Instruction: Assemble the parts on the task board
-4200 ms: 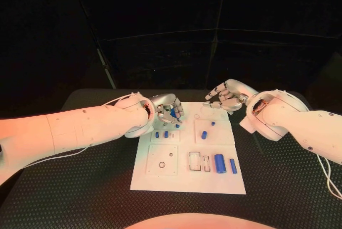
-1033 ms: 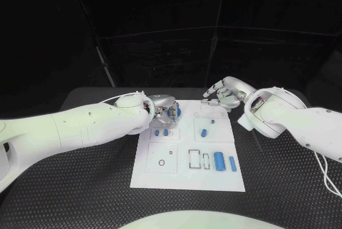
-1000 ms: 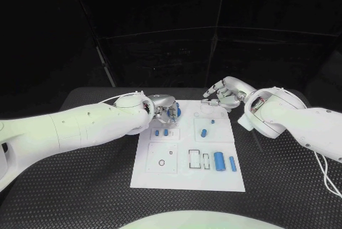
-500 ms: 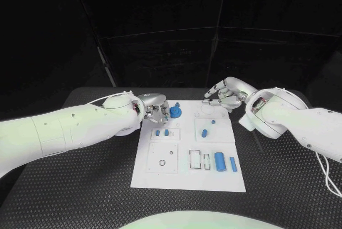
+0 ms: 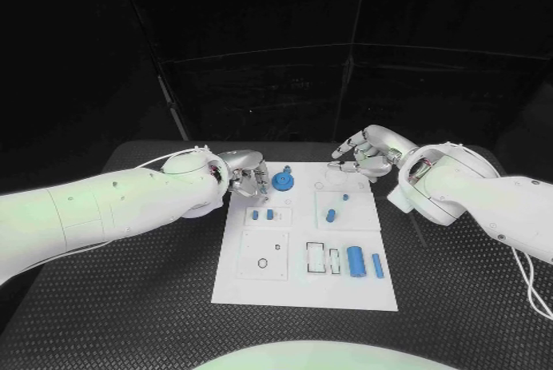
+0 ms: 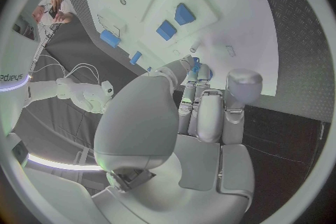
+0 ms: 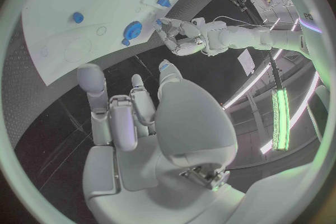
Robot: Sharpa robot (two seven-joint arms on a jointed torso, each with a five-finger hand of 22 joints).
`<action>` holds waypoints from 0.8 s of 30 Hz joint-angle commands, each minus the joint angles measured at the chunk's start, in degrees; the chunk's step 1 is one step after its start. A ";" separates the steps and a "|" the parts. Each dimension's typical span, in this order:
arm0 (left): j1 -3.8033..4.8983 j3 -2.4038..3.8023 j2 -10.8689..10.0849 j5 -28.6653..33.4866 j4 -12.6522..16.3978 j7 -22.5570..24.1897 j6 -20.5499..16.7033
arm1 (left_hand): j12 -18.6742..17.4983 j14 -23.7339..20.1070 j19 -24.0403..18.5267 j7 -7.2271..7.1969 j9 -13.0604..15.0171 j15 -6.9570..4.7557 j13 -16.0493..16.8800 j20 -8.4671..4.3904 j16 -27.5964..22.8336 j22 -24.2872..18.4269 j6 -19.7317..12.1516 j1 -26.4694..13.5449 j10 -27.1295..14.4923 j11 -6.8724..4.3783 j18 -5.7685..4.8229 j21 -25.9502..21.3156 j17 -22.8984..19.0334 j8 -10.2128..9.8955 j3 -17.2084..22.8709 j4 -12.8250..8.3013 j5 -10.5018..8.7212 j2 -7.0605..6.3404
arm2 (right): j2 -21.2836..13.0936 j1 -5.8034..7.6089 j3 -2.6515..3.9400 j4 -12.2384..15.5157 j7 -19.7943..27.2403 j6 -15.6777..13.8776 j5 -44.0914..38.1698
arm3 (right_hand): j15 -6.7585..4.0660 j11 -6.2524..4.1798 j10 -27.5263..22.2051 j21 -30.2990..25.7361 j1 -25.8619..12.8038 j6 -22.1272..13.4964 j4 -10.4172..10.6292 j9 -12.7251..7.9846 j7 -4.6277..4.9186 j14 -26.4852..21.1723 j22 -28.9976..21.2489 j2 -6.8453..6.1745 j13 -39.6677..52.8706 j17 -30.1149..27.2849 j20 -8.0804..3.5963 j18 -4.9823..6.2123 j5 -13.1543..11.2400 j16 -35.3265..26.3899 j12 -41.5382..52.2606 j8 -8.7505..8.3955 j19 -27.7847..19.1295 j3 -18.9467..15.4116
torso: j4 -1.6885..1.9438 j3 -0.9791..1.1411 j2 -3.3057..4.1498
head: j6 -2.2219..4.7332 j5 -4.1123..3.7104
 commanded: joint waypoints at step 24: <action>-0.31 -0.01 1.92 1.20 -1.90 -1.26 4.18 | -0.67 1.23 -0.15 0.19 -0.06 0.09 0.12 -0.08 0.24 0.16 0.26 -1.16 0.51 0.08 -0.93 0.25 -0.28 -0.80 0.17 -0.17 -0.11 -0.55 | 0.09 0.08 0.03 0.16 0.50 -0.47 0.07 | -0.42 -0.29 -0.20 -0.23 -0.02 0.11 -0.09 0.02 -0.17 3.67 -0.05 0.61 0.04 3.80 -0.29 0.80 0.35 -0.34 0.03 0.43 -0.24 -0.41 | 0.03 0.01 0.03 | -0.32 -0.06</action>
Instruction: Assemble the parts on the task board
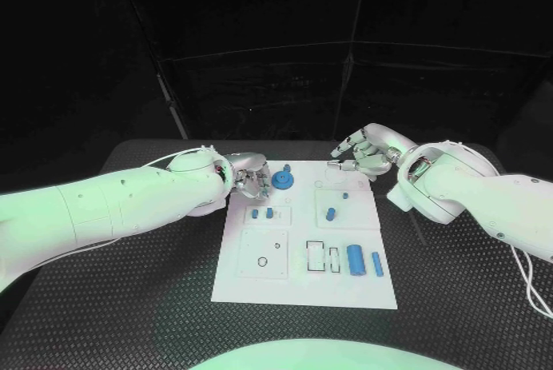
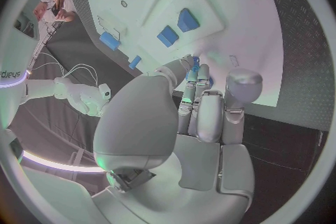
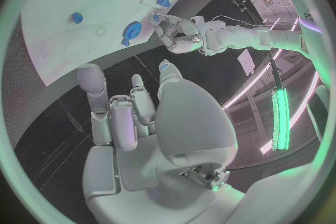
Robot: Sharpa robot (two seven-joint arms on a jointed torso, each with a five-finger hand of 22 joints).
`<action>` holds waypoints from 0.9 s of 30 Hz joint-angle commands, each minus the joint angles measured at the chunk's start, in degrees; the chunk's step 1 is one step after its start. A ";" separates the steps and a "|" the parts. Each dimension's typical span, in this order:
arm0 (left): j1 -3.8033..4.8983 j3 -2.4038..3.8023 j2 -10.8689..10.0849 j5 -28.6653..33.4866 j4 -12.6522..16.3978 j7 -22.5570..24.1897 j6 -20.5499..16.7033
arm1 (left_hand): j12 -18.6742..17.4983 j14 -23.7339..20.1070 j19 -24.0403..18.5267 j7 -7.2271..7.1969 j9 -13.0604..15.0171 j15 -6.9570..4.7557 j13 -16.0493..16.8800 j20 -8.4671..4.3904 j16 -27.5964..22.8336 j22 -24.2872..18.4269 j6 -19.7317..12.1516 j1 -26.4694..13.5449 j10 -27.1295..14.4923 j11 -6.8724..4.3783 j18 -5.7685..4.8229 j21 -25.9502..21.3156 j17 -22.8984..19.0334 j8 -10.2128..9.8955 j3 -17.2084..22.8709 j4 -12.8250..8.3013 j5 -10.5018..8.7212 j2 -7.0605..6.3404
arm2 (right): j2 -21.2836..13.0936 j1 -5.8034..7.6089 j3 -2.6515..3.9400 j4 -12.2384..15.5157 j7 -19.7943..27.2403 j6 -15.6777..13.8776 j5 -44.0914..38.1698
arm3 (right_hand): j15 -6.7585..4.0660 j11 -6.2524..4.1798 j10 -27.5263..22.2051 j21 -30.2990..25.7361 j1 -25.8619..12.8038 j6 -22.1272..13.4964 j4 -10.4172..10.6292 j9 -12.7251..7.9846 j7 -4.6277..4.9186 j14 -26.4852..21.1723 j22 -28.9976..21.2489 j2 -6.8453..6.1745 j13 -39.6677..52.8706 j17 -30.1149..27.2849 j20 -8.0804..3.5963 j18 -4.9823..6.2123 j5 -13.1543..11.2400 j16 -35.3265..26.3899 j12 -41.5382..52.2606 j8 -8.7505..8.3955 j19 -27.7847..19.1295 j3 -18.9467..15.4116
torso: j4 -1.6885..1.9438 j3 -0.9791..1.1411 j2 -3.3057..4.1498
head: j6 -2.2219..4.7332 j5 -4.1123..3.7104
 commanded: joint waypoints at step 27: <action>-0.01 0.02 0.76 0.73 -0.09 -0.70 2.61 | -0.94 1.17 -0.29 0.07 -0.02 0.11 0.12 0.01 0.25 0.33 0.22 -1.29 0.49 0.14 -0.93 0.39 -0.30 -0.84 0.08 -0.22 -0.24 -0.07 | 0.23 0.09 0.03 -0.01 0.55 -0.43 0.07 | -0.42 -0.29 -0.20 -0.23 -0.02 0.11 0.07 0.02 -0.17 3.67 -0.06 0.61 0.04 3.80 -0.29 0.80 0.35 -0.33 0.03 0.15 -0.24 -0.25 | 0.00 0.00 -0.06 | -0.37 -0.07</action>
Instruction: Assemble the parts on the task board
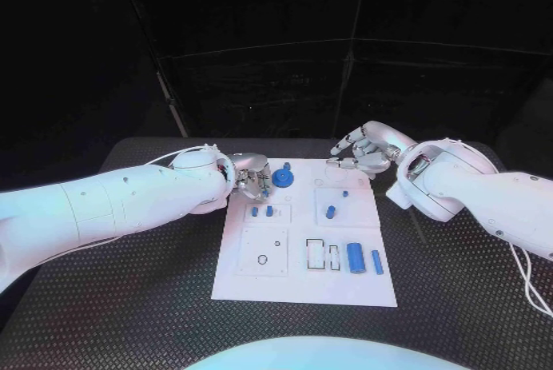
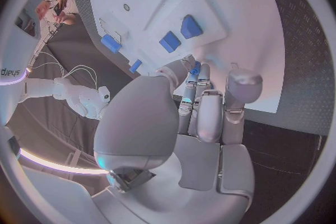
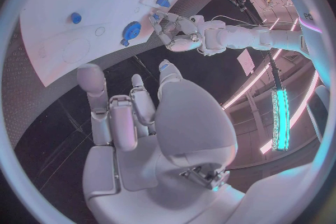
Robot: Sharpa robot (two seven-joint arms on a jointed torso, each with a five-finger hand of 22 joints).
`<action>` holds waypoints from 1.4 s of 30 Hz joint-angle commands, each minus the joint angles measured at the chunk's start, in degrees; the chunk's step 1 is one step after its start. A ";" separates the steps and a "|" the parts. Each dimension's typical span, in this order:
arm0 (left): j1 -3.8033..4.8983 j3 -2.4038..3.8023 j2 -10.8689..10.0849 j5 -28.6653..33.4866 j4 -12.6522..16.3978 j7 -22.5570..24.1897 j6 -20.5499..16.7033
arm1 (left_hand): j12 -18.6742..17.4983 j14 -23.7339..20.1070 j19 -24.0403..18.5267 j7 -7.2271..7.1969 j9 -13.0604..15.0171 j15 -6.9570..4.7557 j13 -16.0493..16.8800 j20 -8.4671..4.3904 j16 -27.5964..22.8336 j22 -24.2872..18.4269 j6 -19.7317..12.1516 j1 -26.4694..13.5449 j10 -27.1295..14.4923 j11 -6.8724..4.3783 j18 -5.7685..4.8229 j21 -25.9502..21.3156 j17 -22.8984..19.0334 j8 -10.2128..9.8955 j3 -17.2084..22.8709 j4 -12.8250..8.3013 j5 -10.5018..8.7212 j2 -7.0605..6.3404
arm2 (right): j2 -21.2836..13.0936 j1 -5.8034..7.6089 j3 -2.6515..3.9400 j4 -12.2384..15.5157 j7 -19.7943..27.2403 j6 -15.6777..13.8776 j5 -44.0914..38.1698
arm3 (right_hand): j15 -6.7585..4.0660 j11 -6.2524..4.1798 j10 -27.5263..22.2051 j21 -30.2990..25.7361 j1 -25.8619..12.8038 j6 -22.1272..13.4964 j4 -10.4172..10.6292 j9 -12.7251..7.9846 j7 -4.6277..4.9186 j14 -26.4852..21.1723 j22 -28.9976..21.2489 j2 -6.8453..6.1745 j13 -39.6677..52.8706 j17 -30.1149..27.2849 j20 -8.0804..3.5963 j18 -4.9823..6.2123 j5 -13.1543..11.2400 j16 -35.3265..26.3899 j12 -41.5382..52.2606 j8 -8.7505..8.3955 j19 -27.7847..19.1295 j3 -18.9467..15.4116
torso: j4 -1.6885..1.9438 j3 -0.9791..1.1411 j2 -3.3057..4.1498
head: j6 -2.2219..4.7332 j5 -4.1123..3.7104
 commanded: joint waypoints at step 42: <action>0.02 0.01 0.63 0.46 -0.52 -1.46 1.96 | -2.71 0.46 -1.43 0.69 -0.35 0.86 0.03 0.66 -0.38 -1.02 -3.94 -3.03 -3.26 1.13 -0.59 -1.59 -2.13 -4.35 -2.52 -0.03 -0.31 -1.12 | 0.03 0.09 0.03 -0.03 0.49 -0.44 0.06 | -0.45 -0.31 -0.24 -0.28 0.03 0.15 0.05 0.02 -0.20 3.67 -0.15 0.70 0.00 3.79 -0.30 0.81 0.40 -0.36 0.01 0.22 -0.25 -0.40 | -0.03 0.00 0.00 | -0.23 -0.23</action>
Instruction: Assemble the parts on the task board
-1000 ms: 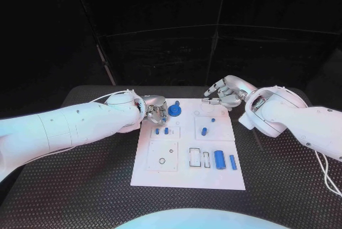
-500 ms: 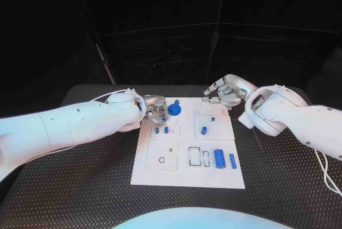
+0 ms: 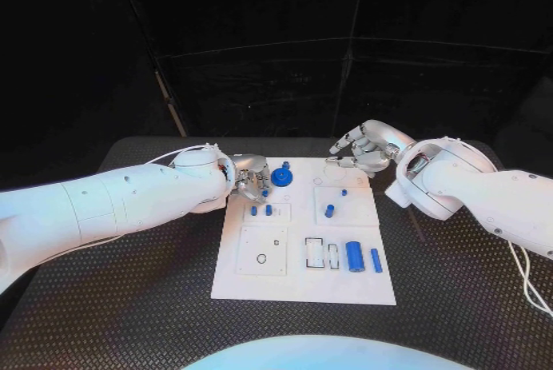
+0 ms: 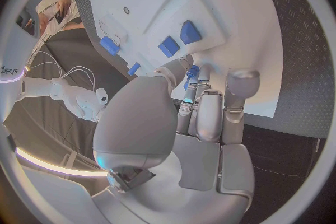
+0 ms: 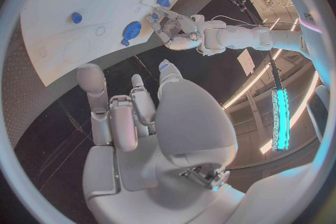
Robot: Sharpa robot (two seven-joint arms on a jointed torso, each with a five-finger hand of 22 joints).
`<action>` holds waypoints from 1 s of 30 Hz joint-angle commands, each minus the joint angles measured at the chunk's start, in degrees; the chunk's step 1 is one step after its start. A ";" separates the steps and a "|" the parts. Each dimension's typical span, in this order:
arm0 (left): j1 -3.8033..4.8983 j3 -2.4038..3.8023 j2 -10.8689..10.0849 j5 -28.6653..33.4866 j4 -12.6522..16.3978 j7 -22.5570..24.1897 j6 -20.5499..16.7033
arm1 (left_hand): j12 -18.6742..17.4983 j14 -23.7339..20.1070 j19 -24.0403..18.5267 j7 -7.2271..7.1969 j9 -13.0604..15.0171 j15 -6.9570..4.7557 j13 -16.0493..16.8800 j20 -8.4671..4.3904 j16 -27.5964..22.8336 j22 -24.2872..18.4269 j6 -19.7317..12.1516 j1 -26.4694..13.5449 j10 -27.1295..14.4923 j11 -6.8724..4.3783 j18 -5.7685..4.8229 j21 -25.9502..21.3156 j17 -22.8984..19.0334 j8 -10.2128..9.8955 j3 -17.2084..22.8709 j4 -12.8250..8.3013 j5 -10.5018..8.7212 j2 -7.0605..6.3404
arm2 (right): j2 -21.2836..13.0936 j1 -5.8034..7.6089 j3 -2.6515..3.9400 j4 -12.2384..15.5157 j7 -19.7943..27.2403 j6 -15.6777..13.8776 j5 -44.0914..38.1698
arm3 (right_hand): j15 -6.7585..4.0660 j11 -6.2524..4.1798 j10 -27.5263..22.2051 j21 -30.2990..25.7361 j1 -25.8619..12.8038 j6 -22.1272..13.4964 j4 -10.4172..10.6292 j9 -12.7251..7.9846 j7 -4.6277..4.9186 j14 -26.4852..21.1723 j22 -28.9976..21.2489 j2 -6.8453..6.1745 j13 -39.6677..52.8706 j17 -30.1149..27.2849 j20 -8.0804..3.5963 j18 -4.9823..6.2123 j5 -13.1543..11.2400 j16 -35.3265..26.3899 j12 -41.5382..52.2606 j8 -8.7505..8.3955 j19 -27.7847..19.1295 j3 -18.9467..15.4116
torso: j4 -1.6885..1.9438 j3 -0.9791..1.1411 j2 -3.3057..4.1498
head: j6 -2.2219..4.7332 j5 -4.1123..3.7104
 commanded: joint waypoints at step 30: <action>0.33 0.25 -4.58 4.30 1.92 1.75 -5.02 | -0.18 0.21 -0.91 0.27 0.07 0.60 0.03 0.26 -0.50 -1.10 -3.09 0.04 -2.27 0.13 -0.28 -1.66 -0.86 -1.42 -1.06 -0.59 -0.19 0.53 | -0.30 -0.44 -0.18 -2.46 -0.41 2.98 -9.31 | 0.48 0.94 -20.97 -5.73 12.10 2.20 -0.79 -0.22 0.67 2.38 -7.81 2.19 -50.73 -3.13 0.14 1.83 -3.61 -5.59 -51.93 0.78 -2.20 -0.97 | 0.04 -0.09 -0.08 | 1.08 -0.58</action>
